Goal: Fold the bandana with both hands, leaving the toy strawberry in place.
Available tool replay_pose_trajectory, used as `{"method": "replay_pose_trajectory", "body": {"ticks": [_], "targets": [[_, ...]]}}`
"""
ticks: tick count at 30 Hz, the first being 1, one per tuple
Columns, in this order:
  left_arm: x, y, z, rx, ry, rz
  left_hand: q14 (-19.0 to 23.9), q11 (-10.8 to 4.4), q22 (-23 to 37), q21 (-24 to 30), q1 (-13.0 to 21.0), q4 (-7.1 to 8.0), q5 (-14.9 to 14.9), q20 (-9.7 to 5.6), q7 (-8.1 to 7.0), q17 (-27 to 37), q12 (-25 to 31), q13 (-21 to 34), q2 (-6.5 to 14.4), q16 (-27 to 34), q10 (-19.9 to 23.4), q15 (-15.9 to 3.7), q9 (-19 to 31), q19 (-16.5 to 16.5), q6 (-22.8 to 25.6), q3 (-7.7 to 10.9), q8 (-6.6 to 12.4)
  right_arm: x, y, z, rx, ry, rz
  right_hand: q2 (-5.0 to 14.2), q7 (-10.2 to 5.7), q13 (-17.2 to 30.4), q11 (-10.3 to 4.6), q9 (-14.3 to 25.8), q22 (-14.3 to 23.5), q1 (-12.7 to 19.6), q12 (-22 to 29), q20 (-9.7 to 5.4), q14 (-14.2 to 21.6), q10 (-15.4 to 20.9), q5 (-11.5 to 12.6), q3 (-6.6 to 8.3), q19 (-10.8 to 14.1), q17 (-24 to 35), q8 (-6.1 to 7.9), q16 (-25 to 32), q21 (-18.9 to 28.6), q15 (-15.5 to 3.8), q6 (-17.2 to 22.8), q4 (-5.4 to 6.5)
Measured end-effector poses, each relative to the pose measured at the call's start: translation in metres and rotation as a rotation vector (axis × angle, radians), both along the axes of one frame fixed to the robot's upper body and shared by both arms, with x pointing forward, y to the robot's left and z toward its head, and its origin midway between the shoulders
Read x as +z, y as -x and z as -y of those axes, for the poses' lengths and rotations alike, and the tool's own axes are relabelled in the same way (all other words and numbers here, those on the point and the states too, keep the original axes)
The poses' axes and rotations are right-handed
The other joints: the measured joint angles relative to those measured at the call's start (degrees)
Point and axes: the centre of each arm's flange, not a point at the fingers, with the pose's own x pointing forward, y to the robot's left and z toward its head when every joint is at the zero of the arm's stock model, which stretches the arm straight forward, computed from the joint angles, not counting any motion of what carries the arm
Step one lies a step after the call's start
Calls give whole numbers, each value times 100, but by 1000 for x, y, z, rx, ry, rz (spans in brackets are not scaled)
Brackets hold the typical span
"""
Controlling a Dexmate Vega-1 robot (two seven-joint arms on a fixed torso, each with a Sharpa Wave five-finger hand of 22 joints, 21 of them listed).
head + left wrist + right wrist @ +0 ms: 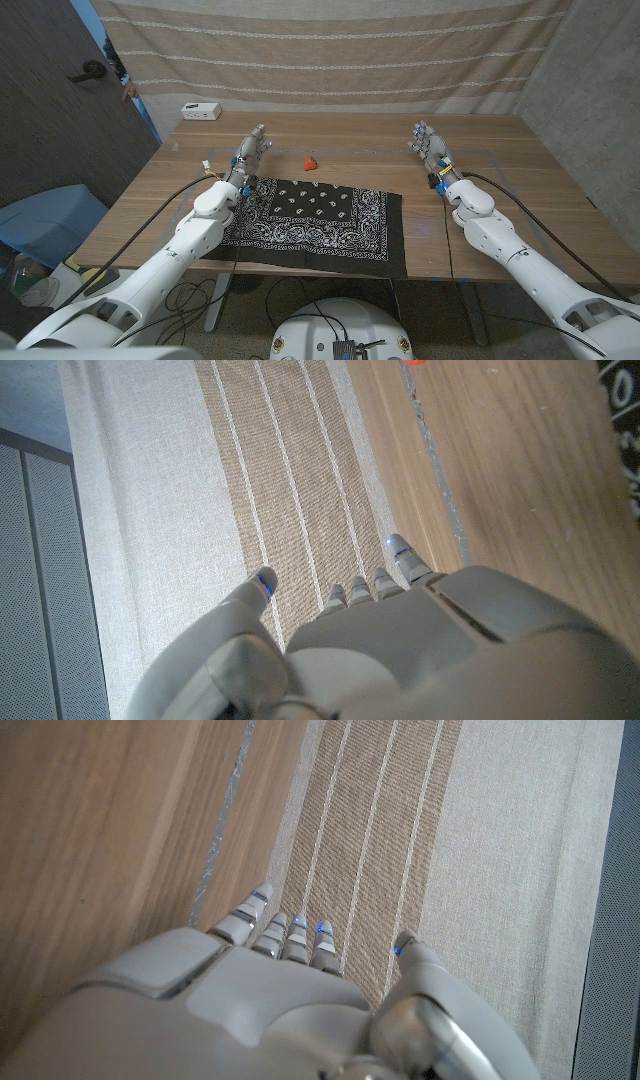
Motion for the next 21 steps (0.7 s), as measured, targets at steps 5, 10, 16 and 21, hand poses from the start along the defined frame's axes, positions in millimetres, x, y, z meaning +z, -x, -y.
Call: {"method": "replay_pose_trajectory", "body": {"ticks": [5,10,16,21], "targets": [[4,3,0,33,-23,13,520,27,33,-72,362,-530,-292,692,-210,-21,131,21,9,80,418,470,26,9,481,105,106,0,2,0,-29,12,8,74,-68,0,138,5,27,732,41,526,441,448,-60,370,150,23,49,44,0,407,451,-566],[6,8,-5,141,-70,21,1086,151,52,-151,595,-1042,-406,949,-258,-20,233,44,-140,101,1006,632,43,157,944,72,106,1,9,-6,-75,67,30,13,-65,27,200,26,53,1174,80,724,901,832,-157,566,295,38,98,125,40,438,902,-1004],[11,16,-9,211,-115,27,1377,218,80,-230,695,-1291,-406,999,-216,-11,314,71,-240,114,1429,670,52,207,1189,-41,106,1,15,-12,-149,150,45,12,-32,26,217,26,53,1375,88,742,1204,1116,-194,650,437,53,129,188,85,358,1217,-1171],[14,21,-13,271,-163,26,1733,161,80,-274,781,-1504,-406,973,-233,16,371,79,-326,186,1774,563,52,306,1519,-123,150,1,21,-18,-198,218,59,50,-23,26,248,26,79,1565,133,742,1370,1312,-216,696,561,80,174,228,92,272,1452,-1248]]}}
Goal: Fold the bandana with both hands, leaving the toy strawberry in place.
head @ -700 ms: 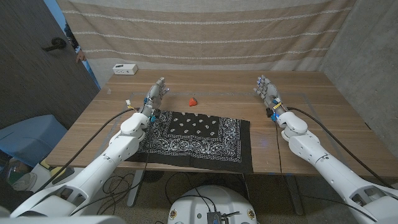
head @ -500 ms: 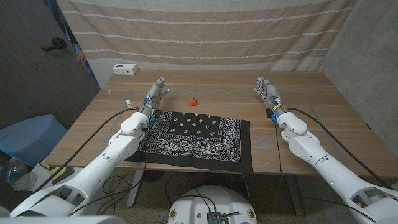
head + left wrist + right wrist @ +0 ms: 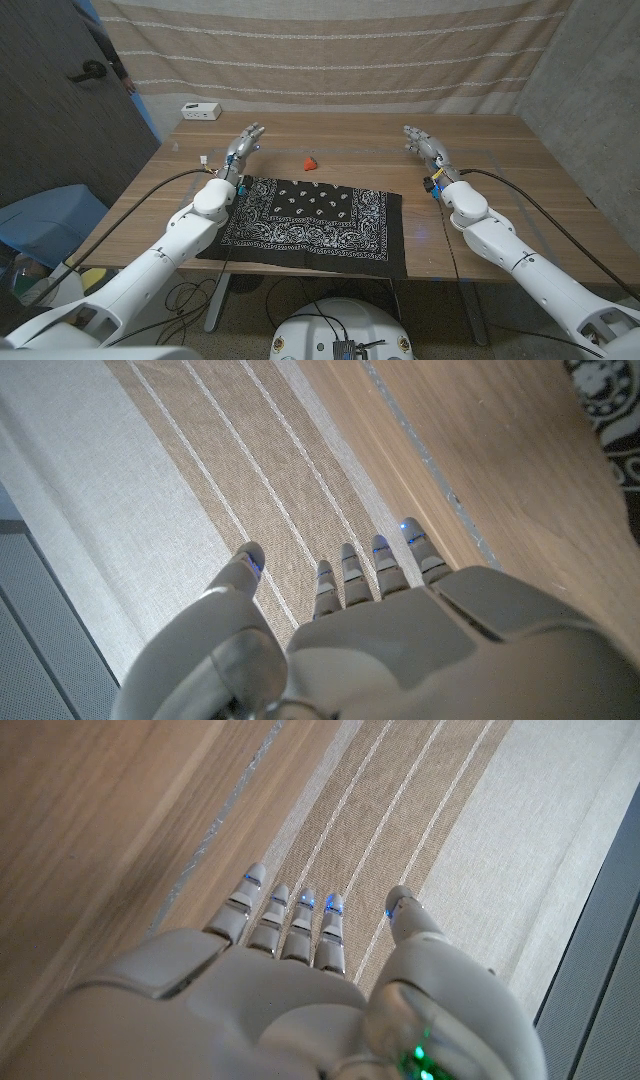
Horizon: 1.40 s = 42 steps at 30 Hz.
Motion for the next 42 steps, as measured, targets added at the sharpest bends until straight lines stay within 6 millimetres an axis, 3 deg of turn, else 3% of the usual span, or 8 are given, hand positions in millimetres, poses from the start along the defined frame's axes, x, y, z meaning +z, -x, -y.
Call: {"method": "replay_pose_trajectory", "body": {"ticks": [8,14,18,19,25,32,42], "targets": [[4,8,-8,110,-109,-18,198,-2,-1,-21,64,-127,0,4,-13,27,0,26,-64,22,159,-61,0,66,206,-49,0,-2,15,-17,-68,121,34,5,2,0,-15,0,0,292,0,-7,252,308,0,102,234,0,0,44,80,-127,316,-102],[6,10,-13,152,-184,-43,198,-2,-1,-84,133,-191,0,4,50,27,0,25,-73,22,158,-61,-1,66,268,-71,0,-5,29,-30,-112,211,61,4,9,-1,-38,0,-1,442,34,-9,377,450,-21,102,338,26,0,66,113,-213,461,-102],[7,11,-15,160,-236,-63,198,-2,-1,-84,148,-191,0,35,49,27,0,25,-89,22,158,-61,27,97,267,-71,0,-6,28,-29,-153,245,64,4,8,-1,-63,-1,-1,486,34,-40,414,474,-21,126,369,26,0,65,112,-250,480,-126],[9,12,-15,161,-246,-64,198,-2,-1,-84,155,-209,0,35,49,27,0,25,-95,22,158,-61,27,97,267,-89,0,-8,39,-38,-143,272,80,28,-13,-1,-70,-1,-1,510,34,-40,414,482,-21,126,369,26,0,66,112,-250,501,-126],[11,12,-15,159,-322,-93,228,-6,-1,-127,209,-269,-23,35,33,27,-27,25,-149,22,162,-92,27,97,380,-101,0,-16,54,-47,-185,346,89,59,-23,27,-58,-1,-1,541,34,-51,445,531,-21,141,419,53,0,106,111,-282,511,-112],[12,12,-14,166,-405,-124,529,7,-2,-173,311,-322,-23,-47,91,54,91,75,-227,44,686,-247,26,241,778,-187,67,-29,75,-56,-242,419,93,106,-63,26,-101,-1,-1,589,34,-84,508,574,-21,164,456,79,0,131,134,-344,632,-88],[16,15,-11,208,-536,-153,666,-63,-2,-211,549,-363,-23,-77,90,53,151,105,-255,88,916,-323,53,271,840,-241,66,-48,101,-68,-307,496,94,133,-65,26,-99,-2,27,677,34,-101,599,694,-21,185,573,106,0,172,155,-436,797,-68]]}}
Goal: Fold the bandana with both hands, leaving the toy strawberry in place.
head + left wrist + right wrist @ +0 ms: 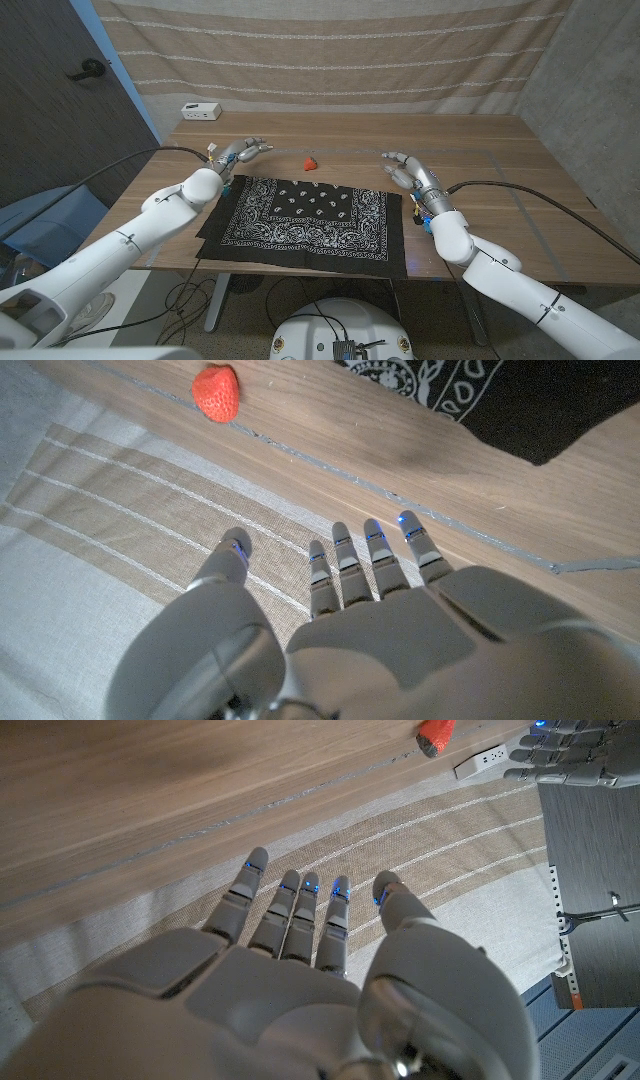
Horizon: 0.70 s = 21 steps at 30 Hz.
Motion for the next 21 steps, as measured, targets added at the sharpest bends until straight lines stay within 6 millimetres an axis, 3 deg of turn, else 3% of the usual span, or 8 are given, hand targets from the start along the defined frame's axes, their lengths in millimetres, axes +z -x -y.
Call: {"method": "replay_pose_trajectory", "body": {"ticks": [7,10,11,14,15,21], "targets": [[5,5,3,30,-89,-14,-60,-53,0,-94,335,-62,0,0,-28,0,0,27,-27,-29,9,-66,-1,0,135,62,20,-10,9,-8,-30,46,0,33,-2,0,-17,0,0,78,0,-32,83,119,0,0,32,0,14,41,2,-21,111,0],[5,7,2,58,-137,-33,-60,-53,0,-130,428,-62,0,-22,-41,0,0,33,-44,-29,9,-67,-1,-22,184,62,45,-10,9,-6,-55,63,10,52,-15,0,-24,0,0,143,21,-48,156,246,0,9,93,27,44,78,21,-26,290,9],[5,7,2,57,-139,-32,-60,-53,0,-131,479,-62,0,-22,-47,-1,0,47,-54,-29,9,-67,-1,-22,217,62,45,-17,16,-16,-30,66,0,56,-27,0,-32,0,0,149,31,-54,193,301,0,23,115,28,61,88,43,-22,368,23],[8,11,6,47,-155,-24,-62,-84,0,-167,568,-62,0,-22,-55,-1,0,53,-94,-70,40,-68,-1,-22,297,62,68,-16,16,-14,-57,85,15,61,-30,-1,-31,0,-1,227,45,-78,277,466,0,23,181,53,110,154,43,-30,545,23],[7,11,2,77,-187,-43,-84,-83,0,-169,579,-62,0,-22,-46,-1,0,53,-105,-74,40,-90,-1,-22,338,62,78,-25,21,-24,-45,93,7,90,-43,-1,-35,0,-1,261,45,-75,320,509,0,30,192,59,110,155,47,-30,603,30],[8,19,6,78,-223,-41,-91,-146,-1,-197,747,-62,0,-22,-18,-1,0,53,-193,-74,147,-98,-1,-22,601,62,162,-27,24,-25,-78,123,31,75,-25,18,26,26,-1,362,134,-90,611,867,0,67,363,131,151,332,108,-46,975,68]]}}
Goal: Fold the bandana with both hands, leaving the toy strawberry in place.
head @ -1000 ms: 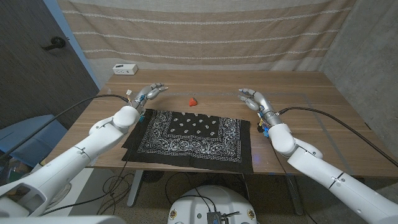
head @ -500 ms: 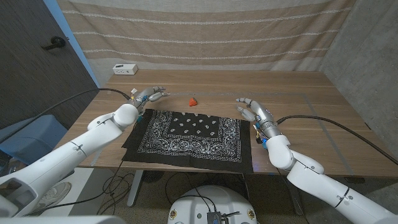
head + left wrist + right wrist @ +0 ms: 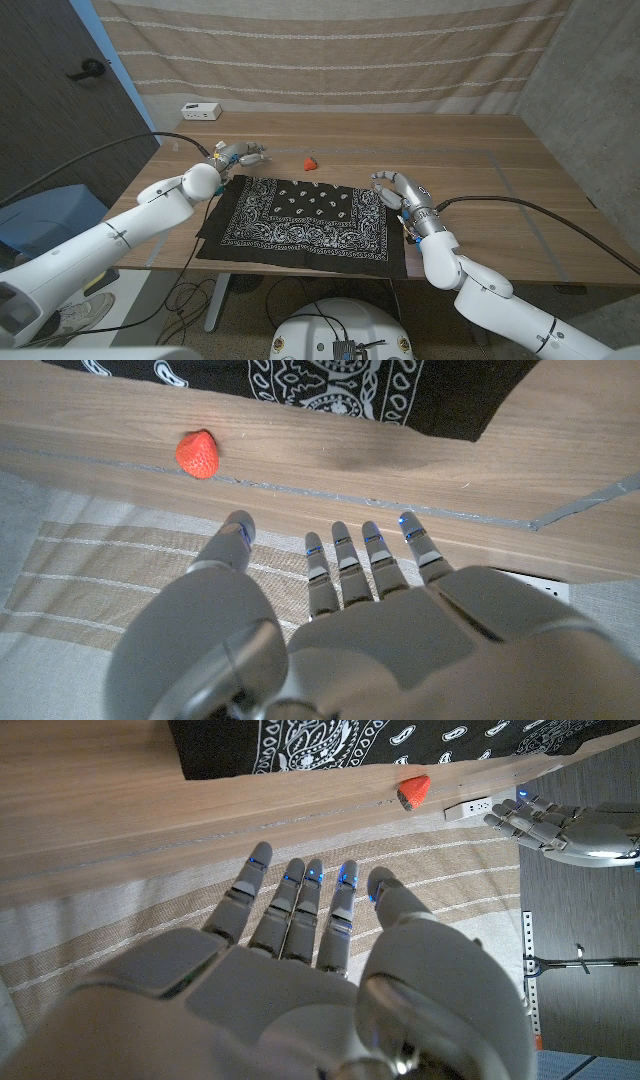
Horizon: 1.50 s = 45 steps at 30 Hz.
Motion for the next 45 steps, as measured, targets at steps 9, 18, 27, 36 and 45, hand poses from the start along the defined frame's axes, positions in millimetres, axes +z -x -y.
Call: {"method": "replay_pose_trajectory", "body": {"ticks": [9,18,27,36,45], "targets": [[-3,12,-3,53,-72,-22,31,12,0,-35,196,25,0,-30,49,0,0,0,-17,0,47,-31,0,31,125,-25,0,-18,7,-14,-21,54,-1,0,50,9,-16,2,0,59,16,-2,114,146,0,0,77,57,35,89,1,-4,214,0],[-4,24,-8,102,-129,-43,9,13,0,-58,275,48,0,-30,48,-1,0,-1,6,0,47,-8,21,31,125,-48,0,-31,11,-25,-50,117,-13,99,45,9,-45,2,5,158,16,-33,114,238,0,46,108,131,35,134,26,-4,398,47],[-4,38,-8,168,-203,-48,-74,-13,-1,-99,456,48,0,-61,18,-1,-1,-1,36,-60,73,-31,27,62,156,-47,-24,-42,13,-34,-68,156,-37,67,25,8,-55,1,28,189,16,-33,114,248,0,70,108,160,35,177,44,-4,461,70],[-7,44,-9,255,-284,-77,-154,-34,0,-142,714,31,0,-61,-76,-1,-85,-16,82,-82,51,12,27,62,62,-32,-117,-52,15,-40,-69,166,-61,68,37,8,-65,1,27,189,15,-54,113,301,0,90,128,187,35,177,44,-4,468,91],[-4,41,-8,325,-353,-102,-186,-66,-1,-164,799,32,0,-82,-85,-1,-114,-16,61,-82,19,-19,11,84,8,-32,-158,-58,17,-42,-73,160,-79,38,68,8,-56,0,27,218,15,-54,113,310,0,90,128,215,35,222,44,-4,498,91]]}}
